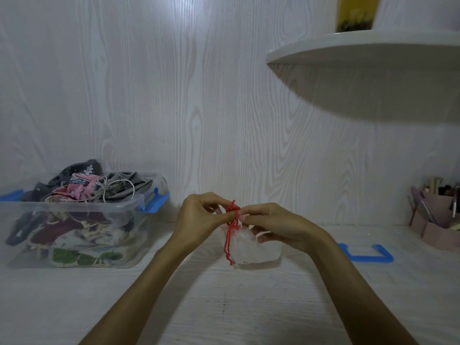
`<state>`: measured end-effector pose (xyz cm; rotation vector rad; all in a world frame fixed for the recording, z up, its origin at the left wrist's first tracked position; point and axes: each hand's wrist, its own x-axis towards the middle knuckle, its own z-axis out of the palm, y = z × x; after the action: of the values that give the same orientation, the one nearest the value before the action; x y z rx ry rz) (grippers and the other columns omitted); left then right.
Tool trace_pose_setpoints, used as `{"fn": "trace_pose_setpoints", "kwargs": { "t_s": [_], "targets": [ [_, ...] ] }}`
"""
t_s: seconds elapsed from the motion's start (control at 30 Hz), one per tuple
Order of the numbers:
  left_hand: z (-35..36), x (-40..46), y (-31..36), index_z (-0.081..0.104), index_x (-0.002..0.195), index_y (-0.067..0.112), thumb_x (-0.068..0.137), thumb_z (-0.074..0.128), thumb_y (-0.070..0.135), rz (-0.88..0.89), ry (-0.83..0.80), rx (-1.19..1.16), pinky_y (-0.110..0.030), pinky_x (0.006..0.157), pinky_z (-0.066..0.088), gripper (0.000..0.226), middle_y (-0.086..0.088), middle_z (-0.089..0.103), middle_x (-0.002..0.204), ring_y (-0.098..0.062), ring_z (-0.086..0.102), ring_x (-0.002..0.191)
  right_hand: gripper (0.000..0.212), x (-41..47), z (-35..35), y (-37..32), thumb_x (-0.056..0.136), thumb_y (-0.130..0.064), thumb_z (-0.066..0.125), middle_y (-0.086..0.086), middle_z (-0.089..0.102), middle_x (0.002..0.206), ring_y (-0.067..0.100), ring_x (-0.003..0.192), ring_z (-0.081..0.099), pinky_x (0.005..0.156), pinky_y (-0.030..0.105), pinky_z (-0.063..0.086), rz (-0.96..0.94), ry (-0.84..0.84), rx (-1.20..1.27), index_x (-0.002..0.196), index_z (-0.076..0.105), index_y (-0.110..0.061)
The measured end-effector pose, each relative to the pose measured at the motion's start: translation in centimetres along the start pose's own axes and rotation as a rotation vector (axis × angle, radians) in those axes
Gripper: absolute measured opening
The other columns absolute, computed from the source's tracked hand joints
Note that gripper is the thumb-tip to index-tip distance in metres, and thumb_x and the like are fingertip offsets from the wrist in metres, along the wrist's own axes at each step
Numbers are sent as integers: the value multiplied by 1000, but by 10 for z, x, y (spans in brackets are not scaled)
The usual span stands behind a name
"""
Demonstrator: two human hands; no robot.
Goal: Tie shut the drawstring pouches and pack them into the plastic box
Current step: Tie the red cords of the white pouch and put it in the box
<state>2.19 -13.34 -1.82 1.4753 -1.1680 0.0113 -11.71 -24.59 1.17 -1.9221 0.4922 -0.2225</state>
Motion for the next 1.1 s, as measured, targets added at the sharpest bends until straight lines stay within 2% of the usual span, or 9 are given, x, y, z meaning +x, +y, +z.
{"fn": "trace_pose_setpoints", "kwargs": {
  "t_s": [0.13,0.27,0.37,0.47,0.53,0.67,0.8,0.97,1.1],
  "targets": [
    [0,0,-2,75,79,21,67,82,11,-76,-25,-54,-31,69,60,18,1,75,73,-16,72,65,23,1,-1,5,86,-27,66,-1,73,94,8,79,65,67,18,50,-6,3,86,105,72,-17],
    [-5,2,-3,76,86,14,67,81,15,-89,-79,2,-20,71,57,20,2,75,77,-9,72,71,19,4,0,7,77,-23,75,1,76,84,4,73,69,60,12,50,-33,132,78,94,75,-14],
    [-11,3,-1,77,91,18,72,78,19,-51,-176,120,-20,78,57,19,6,76,83,-3,71,77,14,5,-1,10,77,-17,75,3,75,78,3,67,69,61,11,52,-37,162,81,90,76,-11],
    [-22,6,-2,77,89,28,73,77,31,-44,-108,360,-13,72,54,16,17,74,80,6,67,73,14,3,-9,13,78,-13,74,6,75,77,5,65,69,63,12,54,-6,190,68,90,75,-7],
    [-31,9,-4,77,86,28,71,79,33,-124,-79,391,-19,72,56,16,16,73,73,6,66,68,15,1,-17,16,77,-10,74,7,74,76,6,64,69,62,12,55,34,186,123,91,74,-3],
    [-34,11,-9,77,78,27,68,82,32,-264,-139,331,-29,77,57,13,8,73,64,-1,67,65,14,-2,-24,20,77,-8,74,11,75,80,10,69,71,66,14,57,125,111,188,89,74,-1],
    [-28,12,-12,77,82,28,71,80,37,-265,-137,470,-32,74,58,14,10,71,64,-5,66,66,16,-1,-25,23,75,-8,75,14,75,85,11,70,71,63,14,56,192,123,139,89,74,0],
    [-27,12,-16,78,86,26,72,78,38,-277,-144,574,-29,66,56,18,9,71,67,-4,64,64,20,2,-25,26,76,-9,76,14,74,89,11,70,70,65,15,57,236,117,38,93,73,1],
    [-22,12,-17,77,87,26,74,77,38,-275,-151,650,-18,50,41,18,13,65,61,1,56,54,16,4,-21,28,77,-8,75,13,74,84,12,68,68,71,18,57,276,119,-70,90,73,1]
  ]
}}
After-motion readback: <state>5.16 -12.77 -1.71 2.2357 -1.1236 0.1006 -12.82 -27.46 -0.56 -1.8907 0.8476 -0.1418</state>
